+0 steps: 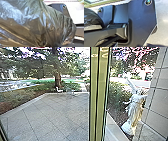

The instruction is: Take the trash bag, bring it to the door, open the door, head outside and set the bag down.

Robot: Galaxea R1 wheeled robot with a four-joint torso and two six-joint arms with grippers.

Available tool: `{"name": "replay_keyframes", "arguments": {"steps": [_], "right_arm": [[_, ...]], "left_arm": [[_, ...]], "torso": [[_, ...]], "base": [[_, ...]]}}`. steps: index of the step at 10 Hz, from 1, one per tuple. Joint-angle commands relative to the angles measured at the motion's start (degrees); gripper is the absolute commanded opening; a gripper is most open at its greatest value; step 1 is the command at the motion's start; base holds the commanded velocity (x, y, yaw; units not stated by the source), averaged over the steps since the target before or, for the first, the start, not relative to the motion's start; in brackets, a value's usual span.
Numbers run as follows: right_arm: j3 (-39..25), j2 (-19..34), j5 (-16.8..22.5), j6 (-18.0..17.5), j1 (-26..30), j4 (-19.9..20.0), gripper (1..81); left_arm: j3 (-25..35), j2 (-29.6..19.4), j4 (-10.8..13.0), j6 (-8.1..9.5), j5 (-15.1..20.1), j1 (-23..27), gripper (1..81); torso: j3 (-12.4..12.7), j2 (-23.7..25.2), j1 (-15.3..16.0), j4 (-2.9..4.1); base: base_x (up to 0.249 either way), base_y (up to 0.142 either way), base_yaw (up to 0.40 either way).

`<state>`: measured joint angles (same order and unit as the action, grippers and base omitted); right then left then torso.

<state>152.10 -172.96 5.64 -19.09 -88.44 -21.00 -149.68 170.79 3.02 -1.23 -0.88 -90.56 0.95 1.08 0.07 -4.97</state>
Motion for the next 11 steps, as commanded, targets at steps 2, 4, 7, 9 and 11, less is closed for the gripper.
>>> {"name": "replay_keyframes", "arguments": {"steps": [2, 4, 7, 9, 11], "right_arm": [[-0.1, -0.1, 3.1, 0.2, 3.1, -0.1, 81.1], [0.0, -0.1, 3.1, 0.2, 3.1, -0.1, 81.1], [0.5, -0.1, 3.1, 0.2, 3.0, -0.1, 81.1], [0.7, -0.1, 3.1, 0.2, 3.0, -0.1, 81.1], [2.2, 0.2, 2.5, 0.0, 2.0, 0.3, 81.1]], "left_arm": [[0.4, 0.2, 0.4, 0.00, 3.0, 2.6, 1.0], [0.4, 0.1, 0.4, 0.00, 3.0, 2.6, 1.0], [0.4, 0.2, 0.5, 0.00, 3.0, 2.6, 1.0], [0.4, 0.1, 0.5, 0.00, 3.0, 2.6, 1.0], [0.4, 0.1, 0.4, 0.00, 3.0, 2.6, 1.0]], "torso": [[0.0, 0.0, 0.0, 0.00], [0.0, 0.0, 0.0, 0.00], [0.0, 0.0, 0.0, 0.00], [0.0, 0.0, 0.0, 0.00], [0.0, 0.0, 0.0, 0.00]], "base": [[0.000, -0.074, 0.000], [0.000, -0.074, 0.000], [0.000, -0.085, 0.000], [0.000, -0.093, 0.000], [0.000, -0.093, 0.000]]}}
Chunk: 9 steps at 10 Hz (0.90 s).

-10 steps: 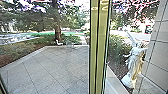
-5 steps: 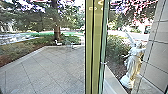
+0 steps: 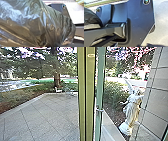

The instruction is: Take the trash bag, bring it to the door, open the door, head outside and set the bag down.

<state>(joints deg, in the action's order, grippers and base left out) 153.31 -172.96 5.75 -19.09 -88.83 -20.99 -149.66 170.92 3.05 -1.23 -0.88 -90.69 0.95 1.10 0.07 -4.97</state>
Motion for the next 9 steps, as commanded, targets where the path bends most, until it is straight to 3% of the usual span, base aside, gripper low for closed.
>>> {"name": "replay_keyframes", "arguments": {"steps": [1, 5, 8, 9], "right_arm": [[2.1, 0.4, 2.3, 0.0, 1.9, 0.3, 81.1], [2.2, 0.1, 3.6, 0.4, 1.5, -0.4, 81.1], [2.3, 0.0, 2.5, 0.6, 0.4, 1.3, 81.1], [2.2, -0.1, 2.5, 2.8, 0.0, 2.5, 81.1]], "left_arm": [[0.4, -0.1, 0.5, 0.00, 3.0, 2.7, 1.0], [0.4, 0.0, 0.6, -0.09, 2.9, 2.7, 1.0], [0.4, -0.1, 0.6, -0.09, 2.9, 2.8, 1.0], [0.4, -0.1, 0.6, -0.09, 2.9, 2.8, 1.0]], "torso": [[0.0, 0.0, 0.0, 0.00], [0.0, 0.0, 0.0, 0.00], [0.0, 0.0, 0.0, 0.00], [0.0, 0.0, 0.0, 0.00]], "base": [[0.000, -0.093, 0.000], [0.000, -0.093, 0.000], [0.000, -0.093, 0.000], [0.000, -0.088, 0.000]]}}
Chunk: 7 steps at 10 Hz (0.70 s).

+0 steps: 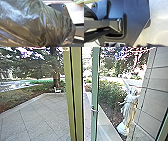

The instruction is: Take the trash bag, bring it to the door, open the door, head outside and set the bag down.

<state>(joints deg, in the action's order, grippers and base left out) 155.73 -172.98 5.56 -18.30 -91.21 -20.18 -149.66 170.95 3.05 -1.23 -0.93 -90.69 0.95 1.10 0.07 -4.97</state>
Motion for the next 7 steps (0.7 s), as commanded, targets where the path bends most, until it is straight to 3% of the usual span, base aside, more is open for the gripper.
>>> {"name": "replay_keyframes", "arguments": {"steps": [1, 2, 3, 7], "right_arm": [[0.0, -0.4, 2.7, 7.6, 2.6, 7.8, 81.1], [0.1, -0.4, 2.7, 11.0, 2.7, 10.8, 81.1], [-1.0, 0.6, 3.2, 12.4, 3.3, 11.2, 81.1], [-1.5, -0.3, 4.5, 12.5, 4.1, 10.5, 81.1]], "left_arm": [[0.4, -0.1, 0.6, -0.09, 2.9, 2.8, 1.0], [0.4, 0.0, 0.6, -0.09, 2.9, 2.8, 1.0], [0.4, 0.0, 0.6, -0.09, 2.9, 2.8, 1.0], [0.4, 0.1, 0.6, 0.00, 3.0, 2.8, 1.0]], "torso": [[0.0, 0.0, 0.0, 0.00], [0.0, 0.0, 0.0, 0.00], [0.0, 0.0, 0.0, 0.00], [0.0, 0.0, 0.0, 0.00]], "base": [[0.000, -0.083, 0.000], [0.000, -0.083, 0.000], [0.000, -0.082, 0.000], [0.000, -0.085, 0.000]]}}
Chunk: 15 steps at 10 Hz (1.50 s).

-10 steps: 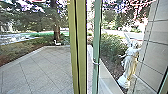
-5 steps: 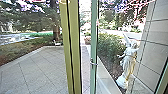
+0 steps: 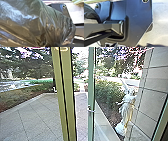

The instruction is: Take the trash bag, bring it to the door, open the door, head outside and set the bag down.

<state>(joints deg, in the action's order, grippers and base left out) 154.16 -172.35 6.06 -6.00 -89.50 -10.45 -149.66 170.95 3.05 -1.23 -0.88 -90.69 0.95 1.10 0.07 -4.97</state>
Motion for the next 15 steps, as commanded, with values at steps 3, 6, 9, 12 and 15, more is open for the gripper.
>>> {"name": "replay_keyframes", "arguments": {"steps": [3, 6, 9, 12, 15], "right_arm": [[0.6, -1.1, 3.4, 0.3, 2.0, 0.7, 81.1], [-3.0, 1.9, -0.1, 1.0, 0.1, 0.2, 81.1], [-7.0, 4.1, -0.1, 1.0, 0.0, 0.1, 81.1], [-6.6, 3.9, -0.1, 0.9, -0.1, 0.2, 81.1], [-6.2, 3.9, -0.1, 0.8, -0.3, 0.0, 81.1]], "left_arm": [[0.4, 0.1, 0.5, 0.00, 3.0, 2.8, 1.0], [0.4, -0.3, 0.3, 0.00, 3.0, 2.8, 1.0], [0.4, -0.3, 0.4, 0.00, 3.0, 2.8, 1.0], [0.4, -0.3, 0.6, -0.09, 3.0, 2.7, 1.0], [0.4, -0.1, 0.6, -0.09, 3.0, 2.7, 1.0]], "torso": [[0.0, 0.0, 0.0, 0.00], [0.0, 0.0, 0.0, 0.00], [0.0, 0.0, 0.0, 0.00], [0.0, 0.0, 0.0, 0.00], [0.0, 0.0, 0.0, 0.00]], "base": [[0.000, -0.091, 0.000], [0.000, -0.092, 0.000], [0.000, -0.094, 0.000], [0.000, -0.095, 0.000], [0.000, -0.099, 0.000]]}}
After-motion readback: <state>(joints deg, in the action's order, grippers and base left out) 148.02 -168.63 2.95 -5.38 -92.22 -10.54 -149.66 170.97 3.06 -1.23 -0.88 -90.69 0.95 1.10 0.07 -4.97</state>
